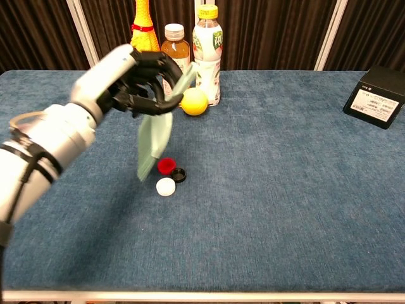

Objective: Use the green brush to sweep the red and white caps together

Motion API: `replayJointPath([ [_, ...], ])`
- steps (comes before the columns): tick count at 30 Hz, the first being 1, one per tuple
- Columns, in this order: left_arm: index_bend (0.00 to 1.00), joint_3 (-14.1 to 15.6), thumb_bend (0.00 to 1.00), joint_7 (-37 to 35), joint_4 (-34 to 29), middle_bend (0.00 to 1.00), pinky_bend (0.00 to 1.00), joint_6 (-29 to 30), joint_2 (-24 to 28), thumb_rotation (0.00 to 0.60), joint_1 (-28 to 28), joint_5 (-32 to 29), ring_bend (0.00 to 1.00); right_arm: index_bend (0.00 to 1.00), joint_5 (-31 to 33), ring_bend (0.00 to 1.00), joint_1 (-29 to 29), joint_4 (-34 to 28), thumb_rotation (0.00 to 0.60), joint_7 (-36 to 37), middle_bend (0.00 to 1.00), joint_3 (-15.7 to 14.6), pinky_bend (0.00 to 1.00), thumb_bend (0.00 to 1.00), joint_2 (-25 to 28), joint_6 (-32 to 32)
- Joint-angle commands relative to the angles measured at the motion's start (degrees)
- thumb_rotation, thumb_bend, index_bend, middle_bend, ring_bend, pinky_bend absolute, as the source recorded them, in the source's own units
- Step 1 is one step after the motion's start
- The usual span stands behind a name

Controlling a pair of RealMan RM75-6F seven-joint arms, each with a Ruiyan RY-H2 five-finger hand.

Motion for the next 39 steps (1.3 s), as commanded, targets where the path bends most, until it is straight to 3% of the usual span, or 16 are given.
replayJointPath([
  [1,0.51,1.2,0.47,1.0,1.8,0.51,0.81,0.3,3.4,0.6,0.2,1.9,0.55,0.0,-0.3,0.0,0.0,-0.1,0.6,0.0,0.07,-0.1,0.01,0.15,0.1,0.2],
  [4,0.51,3.2,0.47,2.2,3.7,0.5,0.8,-4.0,8.5,0.6,-0.3,1.9,0.55,0.0,-0.5,0.0,-0.1,0.0,0.6,-0.1,0.07,-0.2,0.01,0.15,0.0,0.2],
  [9,0.51,5.6,0.47,12.8,5.5,0.5,0.79,-10.1,14.0,0.6,-0.2,-1.4,0.55,0.0,-0.4,0.0,0.0,0.3,0.6,-0.4,0.07,-0.2,0.01,0.15,-0.7,0.0],
  [17,0.48,6.9,0.46,21.1,7.5,0.47,0.72,-16.2,14.2,0.6,-1.2,-5.8,0.5,0.0,-0.8,0.0,-0.2,-0.4,0.6,-1.2,0.07,-0.5,0.01,0.15,-0.6,0.5],
  [21,0.38,6.7,0.35,23.3,8.8,0.44,0.67,-16.0,12.7,0.6,-1.6,-6.3,0.46,0.0,-0.5,0.0,-0.6,-0.5,0.6,-1.0,0.07,-0.6,0.01,0.15,-0.4,0.7],
  [25,0.28,6.7,0.24,23.9,7.9,0.35,0.56,-17.4,13.2,0.6,-2.1,-7.2,0.36,0.0,-0.2,0.0,-0.9,-0.3,0.6,-0.6,0.07,-0.7,0.01,0.15,-0.4,0.9],
  [28,0.21,6.1,0.18,23.0,4.8,0.28,0.49,-16.5,15.3,0.6,-1.5,-7.6,0.29,0.0,0.2,0.0,-1.0,0.0,0.6,-0.3,0.07,-0.7,0.01,0.15,-0.3,0.7],
  [33,0.2,4.4,0.17,18.1,-1.7,0.28,0.46,-11.3,21.0,0.6,1.8,-8.2,0.28,0.0,0.7,0.0,-1.0,0.5,0.6,0.4,0.07,-0.7,0.01,0.15,-0.4,0.1],
  [39,0.21,3.0,0.17,18.3,-4.0,0.28,0.41,-2.5,27.3,0.6,8.5,-11.9,0.28,0.0,0.9,0.0,-1.0,2.4,0.6,1.1,0.08,-0.7,0.01,0.15,-1.4,-0.2],
])
